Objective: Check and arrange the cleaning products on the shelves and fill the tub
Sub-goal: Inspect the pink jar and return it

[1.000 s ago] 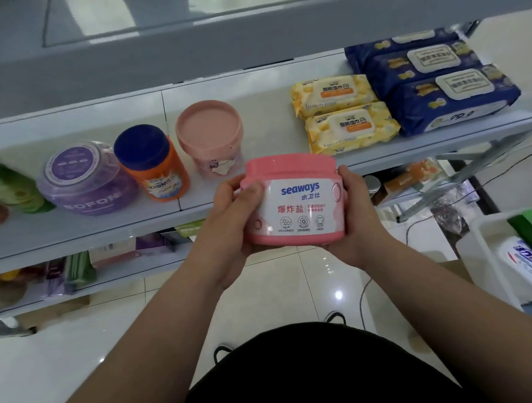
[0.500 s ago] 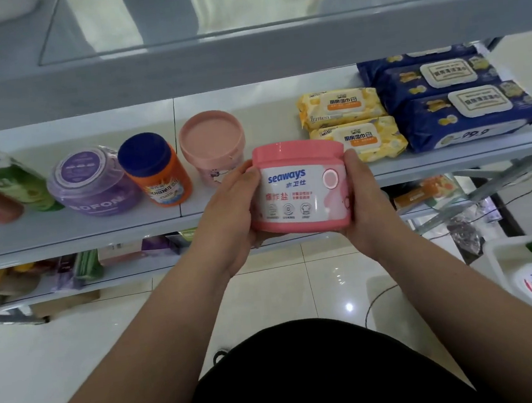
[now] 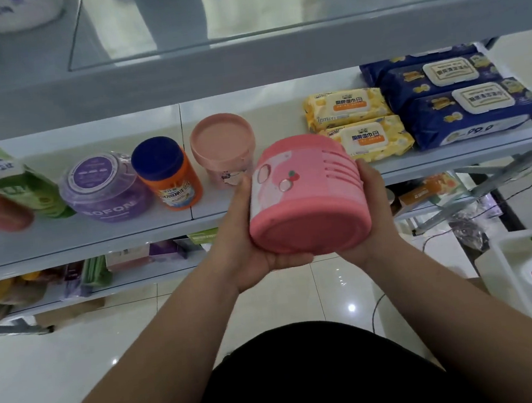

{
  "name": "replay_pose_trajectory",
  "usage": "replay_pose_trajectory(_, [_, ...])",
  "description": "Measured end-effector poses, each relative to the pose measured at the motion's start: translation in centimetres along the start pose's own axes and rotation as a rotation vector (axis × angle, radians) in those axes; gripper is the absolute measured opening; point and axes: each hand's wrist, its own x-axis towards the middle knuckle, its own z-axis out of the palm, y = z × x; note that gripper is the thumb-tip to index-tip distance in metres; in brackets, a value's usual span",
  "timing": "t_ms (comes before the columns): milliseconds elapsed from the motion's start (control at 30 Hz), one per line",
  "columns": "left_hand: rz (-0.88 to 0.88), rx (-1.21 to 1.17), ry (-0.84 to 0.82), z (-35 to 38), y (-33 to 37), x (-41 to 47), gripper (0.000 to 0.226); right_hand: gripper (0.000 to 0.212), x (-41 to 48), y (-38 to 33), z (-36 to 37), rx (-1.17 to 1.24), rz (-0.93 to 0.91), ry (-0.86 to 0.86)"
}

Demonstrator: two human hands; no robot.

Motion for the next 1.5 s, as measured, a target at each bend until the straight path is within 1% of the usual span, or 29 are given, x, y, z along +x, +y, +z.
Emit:
replay_pose_trajectory(67, [0.074,0.188,0.075,-0.3,0.5,-0.1,0.057,0.051,0.0,0.2,-0.3,-0.002,0.019,0.081])
replay_pose_trajectory(100, [0.114,0.286,0.086,-0.5,0.7,-0.1,0.063,0.050,0.1,0.3,-0.3,-0.043,0.020,0.109])
replay_pose_trajectory(167, [0.186,0.493,0.058,-1.2,0.8,-0.1,0.094,0.042,0.2,0.3,0.1,-0.141,0.032,0.162])
replay_pose_trajectory(200, [0.211,0.568,0.029,-1.6,0.9,-0.3,0.104,0.042,0.2,0.2,0.3,-0.199,0.043,0.177])
replay_pose_trajectory(233, [0.219,0.613,0.002,-1.9,1.1,-0.4,0.109,0.043,0.3,0.0,0.4,-0.258,0.054,0.165])
replay_pose_trajectory(300, [0.188,0.641,-0.031,-2.5,1.3,-0.6,0.103,0.044,0.2,-0.7,0.4,-0.368,0.099,0.097])
replay_pose_trajectory(367, [0.112,0.623,-0.017,-2.7,1.4,-0.8,0.088,0.047,-0.1,-1.6,0.2,-0.497,0.175,0.026])
replay_pose_trajectory(433, [0.028,0.579,0.010,-2.7,1.2,-0.8,0.086,0.053,-0.1,-2.1,-0.4,-0.603,0.270,-0.032])
replay_pose_trajectory(500, [0.005,0.557,0.002,-2.6,1.1,-0.8,0.087,0.057,0.0,-2.4,-0.8,-0.647,0.313,-0.046])
replay_pose_trajectory(600, [0.018,0.522,-0.035,-2.3,0.8,-0.9,0.081,0.059,-0.1,-2.8,-1.1,-0.650,0.345,-0.058])
replay_pose_trajectory(667, [0.054,0.470,-0.033,-2.6,0.5,-0.8,0.069,0.063,-0.1,-3.2,-1.7,-0.607,0.339,-0.144])
replay_pose_trajectory(733, [0.048,0.341,-0.056,-2.8,-0.1,-0.6,0.059,0.068,-0.1,-3.3,-2.1,-0.499,0.314,-0.249])
replay_pose_trajectory(833, [-0.017,0.129,-0.174,-2.5,-1.1,-0.4,0.066,0.084,0.0,-2.3,-2.2,-0.268,0.280,-0.382])
replay_pose_trajectory(900, [-0.004,0.145,-0.148,-2.4,-1.2,0.3,0.070,0.090,0.2,-1.6,-2.2,-0.182,0.214,-0.393])
replay_pose_trajectory(933, [0.024,0.190,-0.085,-2.5,-1.0,0.7,0.071,0.088,0.3,-1.3,-2.1,-0.154,0.173,-0.374])
replay_pose_trajectory(967, [0.061,0.246,-0.018,-2.4,-0.7,1.0,0.069,0.081,0.4,-1.1,-2.1,-0.143,0.132,-0.340])
replay_pose_trajectory(1000, [0.110,0.312,0.032,-2.5,-0.4,1.3,0.066,0.069,0.4,-0.9,-2.0,-0.155,0.090,-0.299])
replay_pose_trajectory(1033, [0.175,0.388,0.061,-2.6,-0.4,1.6,0.067,0.055,0.4,-0.8,-2.0,-0.191,0.053,-0.250])
replay_pose_trajectory(1067, [0.260,0.488,0.064,-2.8,-0.5,1.8,0.078,0.042,0.3,-0.7,-1.8,-0.245,0.033,-0.203])
replay_pose_trajectory(1100, [0.358,0.587,0.033,-3.1,-0.9,2.0,0.095,0.034,0.1,-0.8,-1.7,-0.299,0.036,-0.173])
replay_pose_trajectory(1133, [0.436,0.676,-0.006,-3.2,-1.3,2.1,0.113,0.032,0.0,-0.9,-1.7,-0.348,0.050,-0.155])
replay_pose_trajectory(1167, [0.488,0.750,-0.032,-3.3,-1.8,2.2,0.125,0.033,-0.2,-1.0,-1.6,-0.390,0.070,-0.147])
replay_pose_trajectory(1200, [0.524,0.820,-0.043,-3.3,-2.2,2.1,0.130,0.035,-0.3,-1.3,-1.6,-0.431,0.092,-0.141])
replay_pose_trajectory(1267, [0.585,0.911,-0.023,-3.3,-2.6,2.3,0.127,0.044,-0.2,-1.7,-2.2,-0.491,0.126,-0.134])
replay_pose_trajectory(1333, [0.623,0.853,-0.013,-2.7,-2.9,2.4,0.117,0.058,0.1,-2.1,-3.4,-0.487,0.141,-0.175])
replay_pose_trajectory(1367, [0.610,0.749,-0.021,-2.3,-3.0,2.3,0.108,0.063,0.3,-2.2,-4.1,-0.471,0.156,-0.207])
replay_pose_trajectory(1400, [0.550,0.602,-0.011,-1.7,-3.0,2.2,0.097,0.065,0.5,-2.1,-4.6,-0.444,0.168,-0.234])
replay_pose_trajectory(1467, [0.313,0.289,0.011,-0.4,-3.3,2.2,0.082,0.070,0.8,-1.5,-5.6,-0.349,0.171,-0.267])
replay_pose_trajectory(1500, [0.200,0.187,0.022,0.2,-3.6,2.3,0.076,0.077,0.8,-1.3,-6.0,-0.269,0.171,-0.282])
